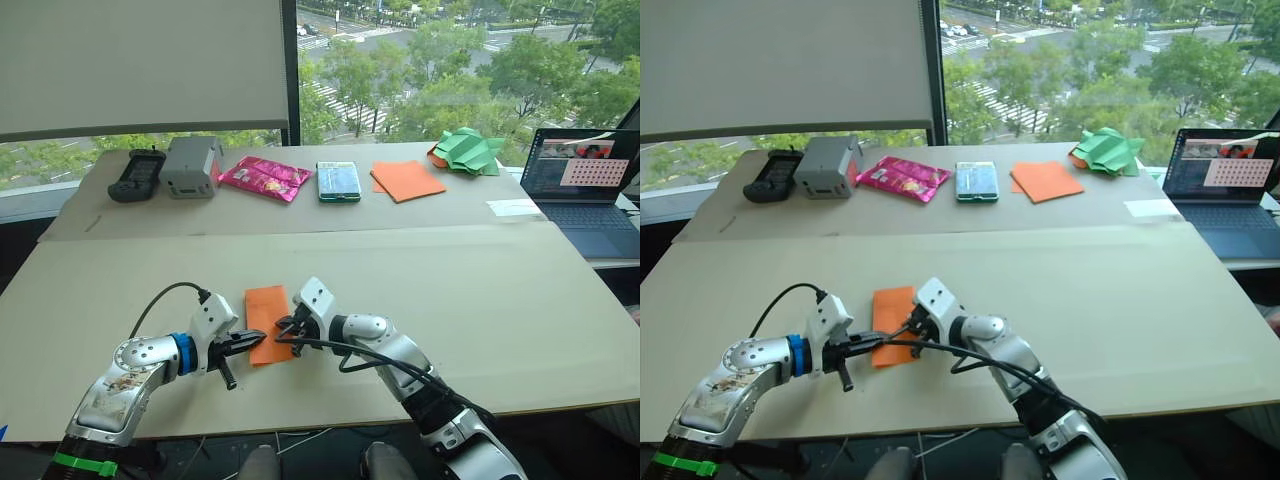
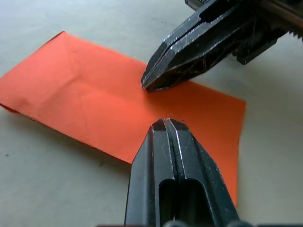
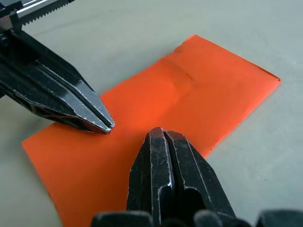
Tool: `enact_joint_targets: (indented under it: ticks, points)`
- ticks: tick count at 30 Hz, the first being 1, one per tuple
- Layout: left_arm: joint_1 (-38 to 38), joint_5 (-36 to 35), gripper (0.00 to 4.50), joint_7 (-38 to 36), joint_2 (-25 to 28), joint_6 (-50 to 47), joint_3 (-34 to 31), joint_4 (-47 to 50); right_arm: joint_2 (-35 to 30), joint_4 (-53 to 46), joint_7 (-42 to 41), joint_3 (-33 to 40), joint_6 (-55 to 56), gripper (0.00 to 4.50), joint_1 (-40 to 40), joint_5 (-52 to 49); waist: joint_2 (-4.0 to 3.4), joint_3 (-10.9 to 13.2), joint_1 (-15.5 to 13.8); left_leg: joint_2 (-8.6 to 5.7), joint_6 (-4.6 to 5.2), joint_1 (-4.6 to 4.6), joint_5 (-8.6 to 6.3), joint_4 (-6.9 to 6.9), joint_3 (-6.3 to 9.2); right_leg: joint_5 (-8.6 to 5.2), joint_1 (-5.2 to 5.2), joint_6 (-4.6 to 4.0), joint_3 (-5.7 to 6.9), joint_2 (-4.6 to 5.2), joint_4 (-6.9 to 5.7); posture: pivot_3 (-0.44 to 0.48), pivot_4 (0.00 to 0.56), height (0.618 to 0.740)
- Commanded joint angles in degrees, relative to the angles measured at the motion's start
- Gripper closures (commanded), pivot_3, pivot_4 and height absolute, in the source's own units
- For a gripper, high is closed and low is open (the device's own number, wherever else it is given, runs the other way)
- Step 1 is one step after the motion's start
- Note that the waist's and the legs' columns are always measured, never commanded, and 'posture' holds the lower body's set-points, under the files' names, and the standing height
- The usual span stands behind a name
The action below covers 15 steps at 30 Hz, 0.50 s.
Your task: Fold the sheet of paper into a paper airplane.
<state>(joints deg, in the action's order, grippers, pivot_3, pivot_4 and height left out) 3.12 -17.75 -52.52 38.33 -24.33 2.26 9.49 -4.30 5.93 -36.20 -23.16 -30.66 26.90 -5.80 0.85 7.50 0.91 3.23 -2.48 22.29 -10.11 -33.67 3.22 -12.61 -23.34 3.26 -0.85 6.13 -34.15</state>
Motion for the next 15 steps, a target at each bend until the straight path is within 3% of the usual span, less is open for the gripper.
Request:
enact_joint_targets:
  ticks: [1,7,15]
  points:
    - [0.18,1.97,4.47,-1.13,-0.17,2.79,2.45,-1.61,-1.30,-4.37,-3.26,0.78,1.89,4.47,0.58,-1.65,0.00,0.00,-0.18,0.00,-0.23,0.01,-0.14,-0.01,-0.01,0.00,0.00,0.00,0.00,0.01,0.02,0.000,0.150,0.706]
    - [-0.60,3.09,4.47,-2.01,0.07,4.66,4.15,-2.79,-3.39,-1.13,-9.39,0.76,4.82,4.47,2.11,-2.02,-0.05,-0.01,-0.12,0.00,-0.24,-0.01,-0.15,-0.05,-0.02,0.00,0.06,0.00,0.00,0.03,0.04,0.000,0.150,0.706]
    - [-2.27,3.08,4.47,-2.09,1.06,4.70,4.13,-1.12,-3.96,11.68,-12.12,-1.44,10.72,4.47,5.14,1.98,-0.10,-0.09,0.03,-0.01,-0.22,-0.10,-0.13,-0.04,-0.03,0.00,0.12,0.00,0.00,0.02,0.01,0.000,0.150,0.706]
